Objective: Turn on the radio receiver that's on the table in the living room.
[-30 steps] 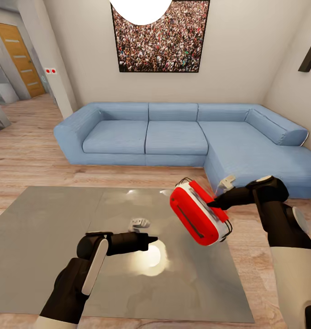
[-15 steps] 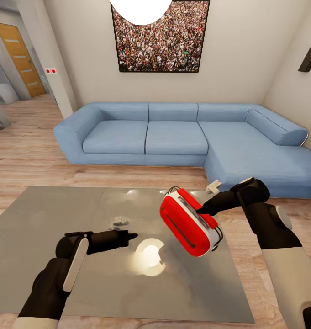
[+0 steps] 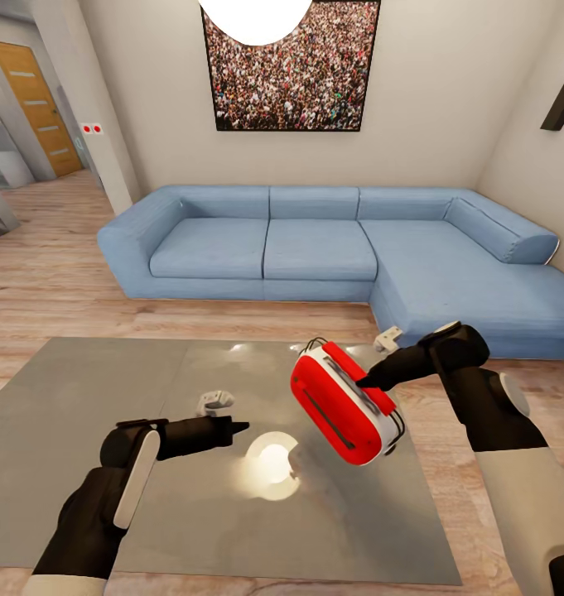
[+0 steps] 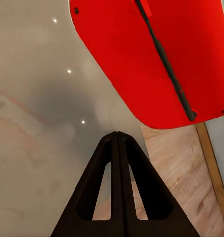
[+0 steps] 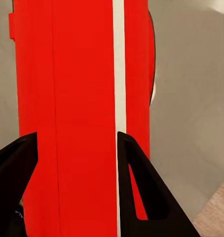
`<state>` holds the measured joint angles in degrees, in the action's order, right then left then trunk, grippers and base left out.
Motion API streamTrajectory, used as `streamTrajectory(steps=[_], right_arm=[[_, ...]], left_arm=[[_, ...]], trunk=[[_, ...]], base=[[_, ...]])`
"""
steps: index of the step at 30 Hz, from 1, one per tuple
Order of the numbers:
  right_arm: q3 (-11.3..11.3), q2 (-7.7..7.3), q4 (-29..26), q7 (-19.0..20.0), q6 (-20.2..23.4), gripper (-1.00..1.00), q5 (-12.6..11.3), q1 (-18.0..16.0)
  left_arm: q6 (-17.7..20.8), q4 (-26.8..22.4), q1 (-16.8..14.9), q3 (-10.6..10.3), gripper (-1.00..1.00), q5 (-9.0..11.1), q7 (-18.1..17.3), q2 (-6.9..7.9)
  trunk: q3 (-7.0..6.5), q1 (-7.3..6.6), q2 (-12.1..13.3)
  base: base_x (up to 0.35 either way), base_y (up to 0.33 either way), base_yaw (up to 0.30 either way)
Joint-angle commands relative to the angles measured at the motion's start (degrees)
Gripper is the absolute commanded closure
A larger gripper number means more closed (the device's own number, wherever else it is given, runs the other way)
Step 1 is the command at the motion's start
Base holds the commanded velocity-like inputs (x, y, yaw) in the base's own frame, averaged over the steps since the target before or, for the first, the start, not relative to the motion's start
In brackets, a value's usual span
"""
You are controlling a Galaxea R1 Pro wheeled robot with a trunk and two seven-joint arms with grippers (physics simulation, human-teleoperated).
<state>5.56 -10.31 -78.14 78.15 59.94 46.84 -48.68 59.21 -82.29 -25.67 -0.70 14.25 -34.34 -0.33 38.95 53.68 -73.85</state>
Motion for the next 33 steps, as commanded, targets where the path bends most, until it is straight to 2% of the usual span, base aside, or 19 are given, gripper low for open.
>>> streamTrajectory(steps=[1, 13, 18, 23, 30, 33], right_arm=[[-0.01, 0.01, 0.06, 0.00, 0.06, 1.00, -0.10, -0.01], [0.07, 0.09, 1.74, -0.14, 0.06, 1.00, -0.09, -0.01], [0.04, 0.19, 8.37, -0.84, 0.06, 1.00, 0.24, -0.01], [0.07, 0.35, 11.85, -2.56, 0.06, 1.00, 0.70, -0.01], [-0.01, 3.72, 18.73, -9.32, -0.90, 1.00, 0.90, -0.01], [-0.02, 3.92, 19.05, -9.85, -1.34, 1.00, 1.00, -0.01]], left_arm=[[0.01, 0.01, 0.00, -0.02, 1.00, 0.00, -0.01, -0.01], [0.02, 0.11, 0.00, -0.04, 1.00, -0.02, -0.03, -0.11], [0.02, 0.18, 0.00, -0.10, 1.00, -0.02, -0.03, -0.18], [0.02, 0.20, 0.00, -0.17, 1.00, -0.02, -0.03, -0.21], [0.02, 0.12, 0.00, -0.18, 1.00, -0.02, -0.06, -0.37], [0.02, 0.11, 0.00, -0.18, 1.00, -0.02, -0.08, -0.37]], trunk=[[0.00, 0.00, 0.00], [0.00, 0.00, 0.00], [0.00, 0.00, 0.00], [0.00, 0.00, 0.00], [0.00, 0.00, 0.00], [0.00, 0.00, 0.00]], base=[[0.000, 0.000, 0.000], [0.000, 0.000, 0.000], [0.000, 0.000, 0.000], [0.000, 0.000, 0.000], [0.000, 0.000, 0.000], [0.000, 0.000, 0.000]])
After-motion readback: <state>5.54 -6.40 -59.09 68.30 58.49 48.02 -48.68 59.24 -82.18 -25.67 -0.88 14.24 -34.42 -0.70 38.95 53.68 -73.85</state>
